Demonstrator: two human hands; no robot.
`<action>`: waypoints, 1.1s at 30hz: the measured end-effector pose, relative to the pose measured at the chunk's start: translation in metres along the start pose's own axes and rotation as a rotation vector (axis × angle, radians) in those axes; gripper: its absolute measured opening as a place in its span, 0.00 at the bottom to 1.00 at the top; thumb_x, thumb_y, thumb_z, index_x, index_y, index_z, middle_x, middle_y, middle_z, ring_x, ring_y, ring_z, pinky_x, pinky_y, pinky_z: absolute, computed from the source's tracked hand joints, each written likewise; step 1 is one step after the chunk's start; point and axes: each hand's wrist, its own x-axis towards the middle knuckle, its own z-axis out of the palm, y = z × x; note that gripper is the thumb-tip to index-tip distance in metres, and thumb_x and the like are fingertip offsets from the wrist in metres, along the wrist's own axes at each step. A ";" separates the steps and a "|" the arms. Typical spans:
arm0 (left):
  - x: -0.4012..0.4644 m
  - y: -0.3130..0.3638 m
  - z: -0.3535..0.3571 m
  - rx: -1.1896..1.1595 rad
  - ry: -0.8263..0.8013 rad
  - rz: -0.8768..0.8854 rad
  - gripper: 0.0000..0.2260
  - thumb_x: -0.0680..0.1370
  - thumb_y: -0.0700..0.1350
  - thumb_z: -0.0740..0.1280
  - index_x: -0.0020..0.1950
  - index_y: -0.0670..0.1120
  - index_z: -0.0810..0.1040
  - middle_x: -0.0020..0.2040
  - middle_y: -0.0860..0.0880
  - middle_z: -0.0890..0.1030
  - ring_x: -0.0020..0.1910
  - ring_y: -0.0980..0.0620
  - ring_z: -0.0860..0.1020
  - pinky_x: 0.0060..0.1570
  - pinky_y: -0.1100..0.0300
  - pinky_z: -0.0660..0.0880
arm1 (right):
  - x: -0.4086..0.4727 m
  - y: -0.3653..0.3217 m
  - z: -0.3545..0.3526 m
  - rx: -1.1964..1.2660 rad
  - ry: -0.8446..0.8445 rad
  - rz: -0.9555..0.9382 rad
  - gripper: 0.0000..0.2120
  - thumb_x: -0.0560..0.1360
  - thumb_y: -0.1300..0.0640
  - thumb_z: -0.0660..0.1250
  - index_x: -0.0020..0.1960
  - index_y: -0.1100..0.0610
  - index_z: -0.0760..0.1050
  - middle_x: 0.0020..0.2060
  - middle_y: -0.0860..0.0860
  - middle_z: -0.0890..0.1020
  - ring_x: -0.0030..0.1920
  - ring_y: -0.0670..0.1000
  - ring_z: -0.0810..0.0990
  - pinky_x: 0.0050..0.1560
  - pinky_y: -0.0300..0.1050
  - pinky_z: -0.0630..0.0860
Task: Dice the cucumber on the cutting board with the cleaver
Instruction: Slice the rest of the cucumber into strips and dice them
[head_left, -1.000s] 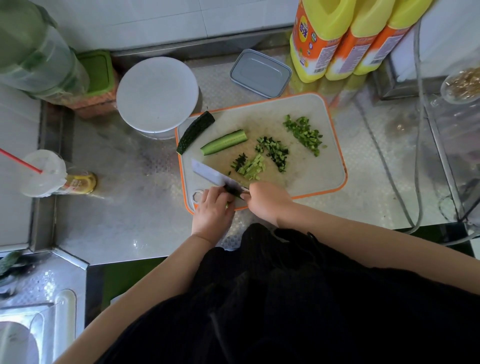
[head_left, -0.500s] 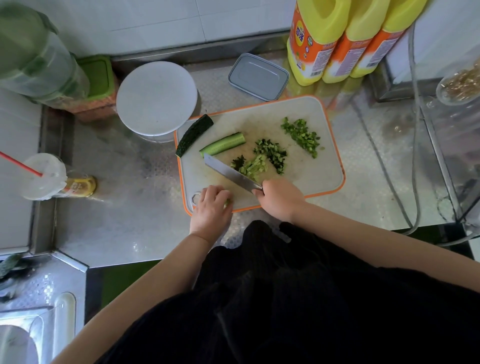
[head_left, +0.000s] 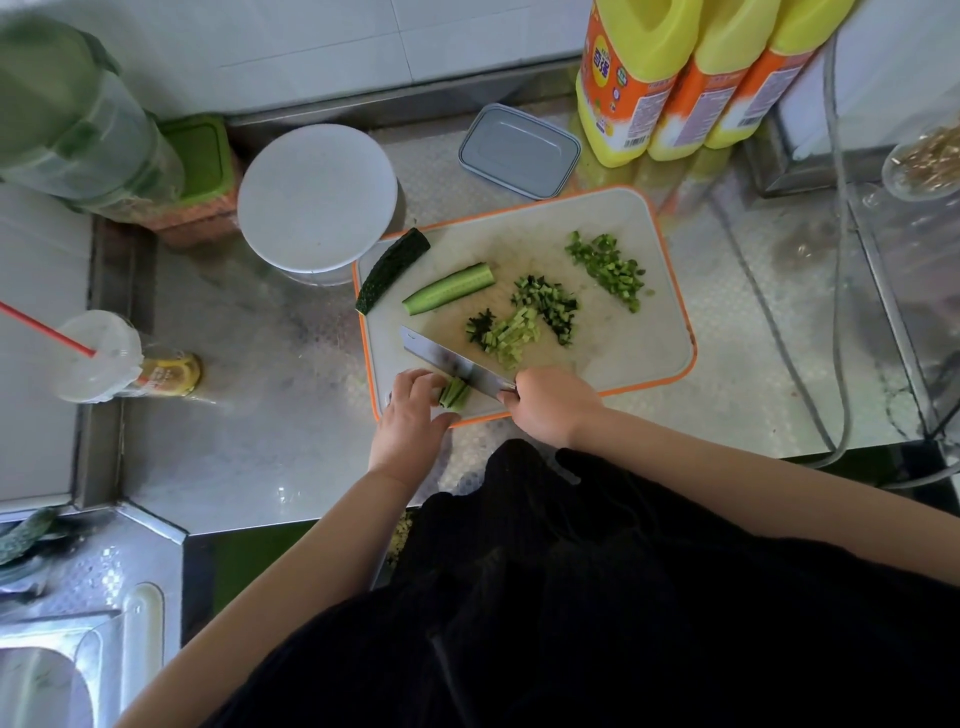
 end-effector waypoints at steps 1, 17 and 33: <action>0.001 -0.001 -0.001 0.013 -0.013 -0.016 0.17 0.73 0.43 0.72 0.60 0.45 0.74 0.59 0.49 0.71 0.55 0.48 0.75 0.59 0.52 0.71 | 0.000 0.000 0.000 -0.010 -0.009 -0.007 0.14 0.82 0.48 0.55 0.44 0.58 0.69 0.34 0.51 0.72 0.39 0.55 0.74 0.37 0.46 0.66; 0.019 0.001 -0.013 0.056 -0.116 0.033 0.10 0.72 0.40 0.73 0.50 0.46 0.76 0.44 0.54 0.74 0.46 0.52 0.73 0.45 0.59 0.66 | 0.004 0.005 0.001 -0.001 0.024 -0.012 0.15 0.81 0.47 0.55 0.43 0.57 0.68 0.33 0.50 0.71 0.38 0.54 0.74 0.36 0.45 0.66; 0.038 0.007 -0.009 0.104 -0.153 0.144 0.14 0.75 0.43 0.71 0.59 0.49 0.75 0.49 0.55 0.74 0.54 0.50 0.73 0.52 0.57 0.70 | 0.008 0.021 -0.009 0.061 0.054 0.089 0.19 0.81 0.47 0.55 0.35 0.55 0.65 0.32 0.50 0.71 0.38 0.55 0.74 0.38 0.45 0.67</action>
